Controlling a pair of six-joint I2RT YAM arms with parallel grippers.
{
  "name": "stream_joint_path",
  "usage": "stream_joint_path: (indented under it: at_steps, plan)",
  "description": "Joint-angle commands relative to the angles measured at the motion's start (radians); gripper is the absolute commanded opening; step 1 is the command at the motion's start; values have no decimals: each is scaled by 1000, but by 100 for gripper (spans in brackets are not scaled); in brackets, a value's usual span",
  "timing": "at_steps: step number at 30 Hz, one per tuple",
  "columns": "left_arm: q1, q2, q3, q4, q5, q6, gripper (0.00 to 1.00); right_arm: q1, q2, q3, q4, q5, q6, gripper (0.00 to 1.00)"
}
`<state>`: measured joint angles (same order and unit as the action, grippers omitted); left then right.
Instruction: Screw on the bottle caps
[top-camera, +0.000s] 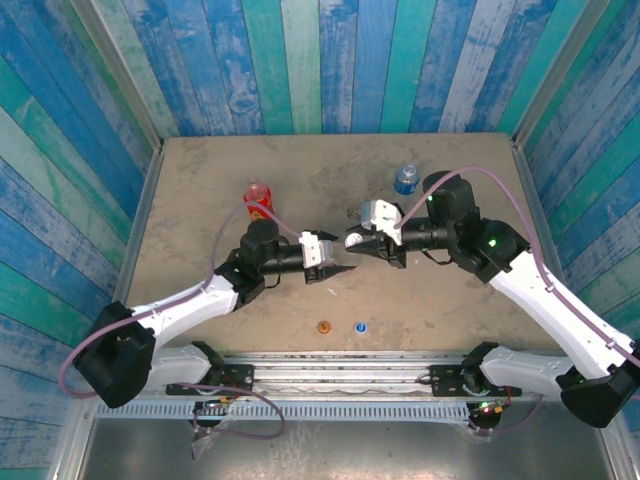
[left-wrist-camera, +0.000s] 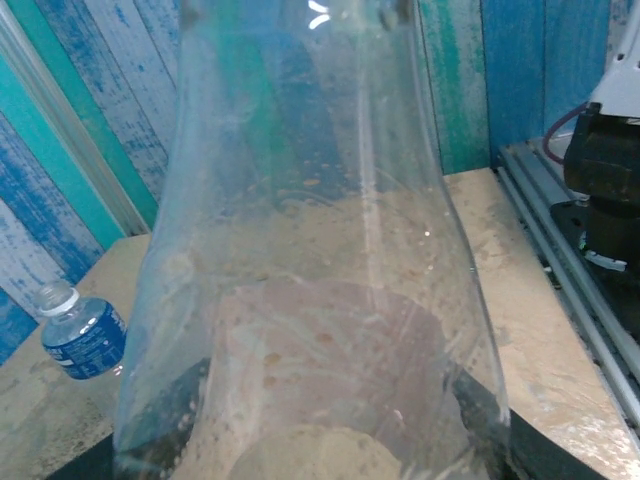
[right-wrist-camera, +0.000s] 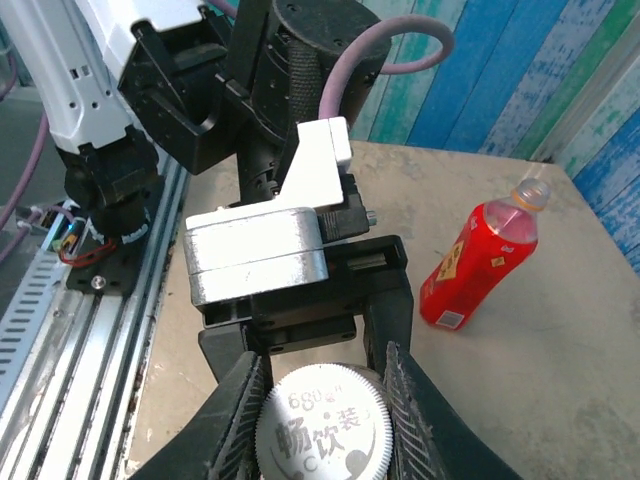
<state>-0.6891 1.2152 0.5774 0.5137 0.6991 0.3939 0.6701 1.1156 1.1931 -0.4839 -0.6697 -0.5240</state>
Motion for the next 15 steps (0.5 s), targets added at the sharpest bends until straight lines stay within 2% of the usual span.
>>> stream_joint_path:
  at_steps: [1,3,5,7,9,11,12,13,15]
  plan:
    - [5,27,-27,168,-121,-63,35,-5,-3,-6,46,76,114,6]
    - [5,75,-6,234,-257,-125,34,-3,2,-34,141,201,331,4]
    - [5,129,56,207,-377,-142,35,-2,21,-50,210,330,536,3]
    - [4,185,92,240,-445,-132,35,20,46,-64,264,465,663,1]
    - [3,240,106,323,-538,-156,32,96,69,-83,308,660,726,1]
    - [-11,289,138,357,-672,-151,31,189,100,-81,332,952,824,1]
    - [-21,307,155,355,-722,-144,31,214,111,-80,328,1054,886,1]
    - [-32,322,171,360,-787,-136,31,234,125,-79,322,1124,962,1]
    - [-46,340,186,370,-866,-126,31,251,155,-54,285,1183,1036,2]
